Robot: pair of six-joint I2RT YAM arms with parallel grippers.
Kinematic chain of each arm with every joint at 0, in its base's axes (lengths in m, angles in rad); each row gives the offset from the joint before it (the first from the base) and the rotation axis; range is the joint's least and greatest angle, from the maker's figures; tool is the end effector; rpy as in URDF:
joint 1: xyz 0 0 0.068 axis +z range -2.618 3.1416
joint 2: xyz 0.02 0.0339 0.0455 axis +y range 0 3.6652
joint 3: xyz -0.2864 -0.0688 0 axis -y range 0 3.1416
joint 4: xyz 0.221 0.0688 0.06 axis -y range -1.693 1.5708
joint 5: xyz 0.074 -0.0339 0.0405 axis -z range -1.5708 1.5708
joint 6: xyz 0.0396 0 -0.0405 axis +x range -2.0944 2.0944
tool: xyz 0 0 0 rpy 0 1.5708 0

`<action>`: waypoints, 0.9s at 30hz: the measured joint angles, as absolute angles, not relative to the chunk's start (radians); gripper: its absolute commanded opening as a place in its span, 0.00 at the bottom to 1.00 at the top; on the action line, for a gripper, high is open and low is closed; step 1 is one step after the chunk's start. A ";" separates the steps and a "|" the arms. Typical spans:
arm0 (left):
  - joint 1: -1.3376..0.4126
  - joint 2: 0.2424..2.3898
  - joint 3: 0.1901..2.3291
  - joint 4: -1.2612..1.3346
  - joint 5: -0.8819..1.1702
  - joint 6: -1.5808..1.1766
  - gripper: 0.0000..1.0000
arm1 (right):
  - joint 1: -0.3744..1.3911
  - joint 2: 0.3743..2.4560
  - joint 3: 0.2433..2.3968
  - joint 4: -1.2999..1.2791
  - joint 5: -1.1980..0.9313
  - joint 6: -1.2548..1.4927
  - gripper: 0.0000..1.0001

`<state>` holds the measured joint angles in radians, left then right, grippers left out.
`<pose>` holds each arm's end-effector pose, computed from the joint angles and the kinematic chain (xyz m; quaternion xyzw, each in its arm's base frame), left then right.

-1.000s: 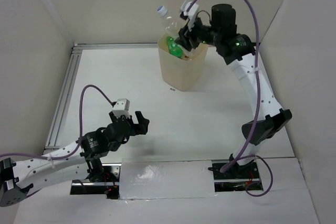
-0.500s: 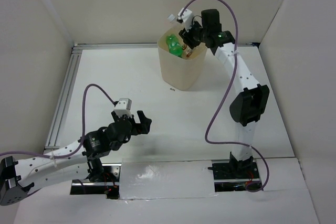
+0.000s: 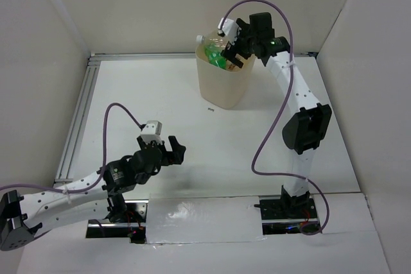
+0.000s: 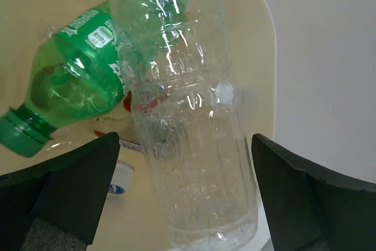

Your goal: Put the plastic bottles in the bin

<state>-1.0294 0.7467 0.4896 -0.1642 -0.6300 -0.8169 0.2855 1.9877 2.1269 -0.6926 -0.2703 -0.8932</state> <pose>0.0898 -0.1041 0.2665 -0.0828 0.8114 -0.2553 0.5192 0.4211 0.1346 0.4065 -0.5356 0.6829 -0.0321 0.4957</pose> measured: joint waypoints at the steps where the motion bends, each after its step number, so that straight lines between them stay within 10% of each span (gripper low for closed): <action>1: -1.029 0.757 0.490 -0.162 -0.629 -0.815 1.00 | 0.285 1.982 2.127 -0.699 -0.278 -0.888 1.00; 14: -1.029 0.780 0.520 -0.138 -0.619 -0.772 1.00 | 0.266 1.670 2.061 -0.675 -0.371 -0.659 1.00; 27: -1.027 0.802 0.596 -0.126 -0.568 -0.670 1.00 | 0.094 1.097 1.253 -0.644 -0.293 -0.205 1.00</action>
<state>-1.0267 0.8021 0.5964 -0.1257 -0.5678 -0.6704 0.0944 1.0966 1.2530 -0.6441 -0.2932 -0.2054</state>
